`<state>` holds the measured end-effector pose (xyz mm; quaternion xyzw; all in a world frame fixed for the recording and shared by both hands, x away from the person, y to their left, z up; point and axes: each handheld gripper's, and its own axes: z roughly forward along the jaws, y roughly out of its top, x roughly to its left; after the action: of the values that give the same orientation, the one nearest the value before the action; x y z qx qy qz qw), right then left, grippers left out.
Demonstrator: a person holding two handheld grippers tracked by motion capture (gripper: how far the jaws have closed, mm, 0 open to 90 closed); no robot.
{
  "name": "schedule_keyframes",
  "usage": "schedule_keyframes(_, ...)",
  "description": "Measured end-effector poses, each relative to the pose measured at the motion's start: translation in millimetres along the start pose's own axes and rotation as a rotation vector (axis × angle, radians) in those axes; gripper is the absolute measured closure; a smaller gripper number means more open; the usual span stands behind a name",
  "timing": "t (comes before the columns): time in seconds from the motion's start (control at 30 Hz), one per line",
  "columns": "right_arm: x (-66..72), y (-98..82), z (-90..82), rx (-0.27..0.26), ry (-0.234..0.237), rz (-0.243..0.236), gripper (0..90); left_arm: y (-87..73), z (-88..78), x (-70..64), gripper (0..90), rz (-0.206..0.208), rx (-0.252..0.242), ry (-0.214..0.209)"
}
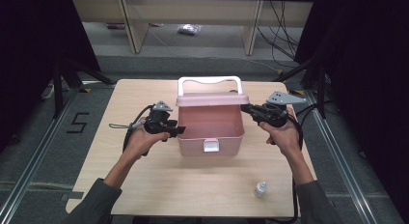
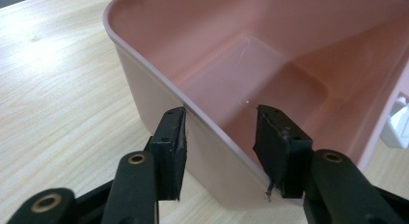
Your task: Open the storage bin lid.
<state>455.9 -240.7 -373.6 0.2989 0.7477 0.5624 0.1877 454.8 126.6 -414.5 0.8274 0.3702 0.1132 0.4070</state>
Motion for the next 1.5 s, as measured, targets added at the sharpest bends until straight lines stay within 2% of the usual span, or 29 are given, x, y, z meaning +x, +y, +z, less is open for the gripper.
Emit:
schedule_keyframes(0.13,-7.7,5.4,6.0,-0.011,-0.015,-0.007,87.9,-1.5,-0.9,-0.9,55.9,-0.004,-0.004,-0.009)
schedule_keyframes(0.17,-10.8,7.6,9.2,0.002,-0.019,0.001,87.9,-1.8,-1.4,-1.5,56.5,0.002,-0.003,-0.011)
schedule_keyframes(0.3,-16.2,8.7,15.4,-0.001,-0.024,0.003,87.9,-2.2,-2.8,-2.9,58.1,0.017,0.009,-0.010)
schedule_keyframes(0.33,-19.0,8.4,18.1,-0.001,-0.016,0.017,88.0,-2.7,-2.9,-4.1,58.2,0.015,0.004,-0.008)
schedule_keyframes(0.37,-21.0,8.2,18.7,0.006,-0.022,0.015,88.1,-3.1,-3.0,-4.3,58.2,0.013,0.003,-0.007)
schedule_keyframes(0.4,-23.9,7.3,20.9,-0.008,-0.020,0.004,88.2,-3.1,-3.0,-4.3,58.2,0.013,0.003,-0.007)
schedule_keyframes(0.43,-24.5,6.4,21.3,0.001,-0.017,0.025,88.2,-3.3,-3.2,-5.0,58.1,0.007,0.002,-0.009)
schedule_keyframes(0.47,-26.9,5.5,22.6,0.005,-0.015,0.025,88.3,-3.3,-3.6,-5.4,58.1,0.010,0.006,-0.016)
schedule_keyframes(0.5,-29.3,4.5,23.4,0.004,-0.027,0.018,88.3,-3.5,-3.9,-6.4,58.0,0.011,0.008,-0.011)
schedule_keyframes(0.6,-34.2,1.3,28.1,0.004,-0.027,0.038,88.1,-3.7,-3.9,-8.2,57.8,0.011,0.007,-0.001)
schedule_keyframes(0.63,-37.1,0.4,29.4,0.007,-0.039,0.024,88.0,-4.2,-4.0,-8.3,57.8,0.016,0.003,-0.003)
schedule_keyframes(0.7,-40.9,-2.5,32.6,0.008,-0.035,0.045,88.2,-4.2,-4.5,-7.9,57.8,0.022,0.008,-0.012)
schedule_keyframes(0.73,-40.8,-3.8,33.7,0.017,-0.038,0.070,88.2,-4.7,-4.6,-8.8,57.9,0.022,0.004,-0.009)
schedule_keyframes(0.77,-44.3,-4.7,35.1,0.012,-0.040,0.048,88.1,-4.7,-4.8,-8.6,57.9,0.025,0.009,-0.017)
schedule_keyframes(0.83,-46.7,-6.3,37.5,0.012,-0.044,0.057,88.1,-5.3,-4.9,-10.1,57.9,0.025,0.001,-0.005)
schedule_keyframes(0.87,-48.6,-6.8,38.5,0.008,-0.052,0.043,88.1,-5.4,-5.6,-10.4,57.9,0.030,0.008,-0.011)
schedule_keyframes(0.9,-48.1,-7.7,39.4,0.015,-0.046,0.068,88.1,-5.7,-5.7,-11.0,57.9,0.027,0.007,-0.013)
schedule_keyframes(0.93,-50.3,-8.5,40.5,0.012,-0.048,0.055,88.1,-5.9,-6.0,-11.3,57.8,0.028,0.008,-0.014)
schedule_keyframes(1.0,-52.1,-10.9,43.0,0.018,-0.043,0.066,88.1,-6.2,-6.2,-11.1,57.8,0.029,0.010,-0.022)
schedule_keyframes(1.07,-55.3,-13.1,45.6,0.022,-0.063,0.047,88.1,-6.3,-6.3,-11.1,57.7,0.028,0.009,-0.024)
schedule_keyframes(1.1,-54.4,-14.4,47.1,0.032,-0.051,0.084,88.1,-6.4,-6.4,-11.2,57.7,0.025,0.009,-0.024)
schedule_keyframes(1.13,-56.5,-15.3,48.2,0.027,-0.062,0.068,88.1,-6.6,-6.5,-11.0,57.6,0.027,0.010,-0.024)
schedule_keyframes(1.2,-58.3,-16.8,50.3,0.028,-0.052,0.089,88.1,-6.9,-6.5,-12.1,57.5,0.025,0.005,-0.017)
schedule_keyframes(1.27,-60.1,-17.5,51.1,0.027,-0.064,0.076,88.2,-6.9,-6.9,-12.3,57.6,0.032,0.006,-0.016)
schedule_keyframes(1.4,-62.8,-19.2,56.5,0.020,-0.066,0.115,88.2,-7.0,-7.6,-12.0,57.5,0.029,0.008,-0.020)
schedule_keyframes(1.43,-65.0,-19.2,57.1,0.023,-0.081,0.088,88.2,-7.1,-7.9,-11.8,57.5,0.028,0.007,-0.021)
schedule_keyframes(1.47,-65.5,-19.5,58.2,0.013,-0.080,0.095,88.2,-7.2,-7.9,-11.8,57.5,0.028,0.007,-0.022)
schedule_keyframes(1.5,-65.4,-19.6,58.8,0.025,-0.076,0.115,88.3,-7.2,-7.9,-11.9,57.4,0.027,0.007,-0.023)
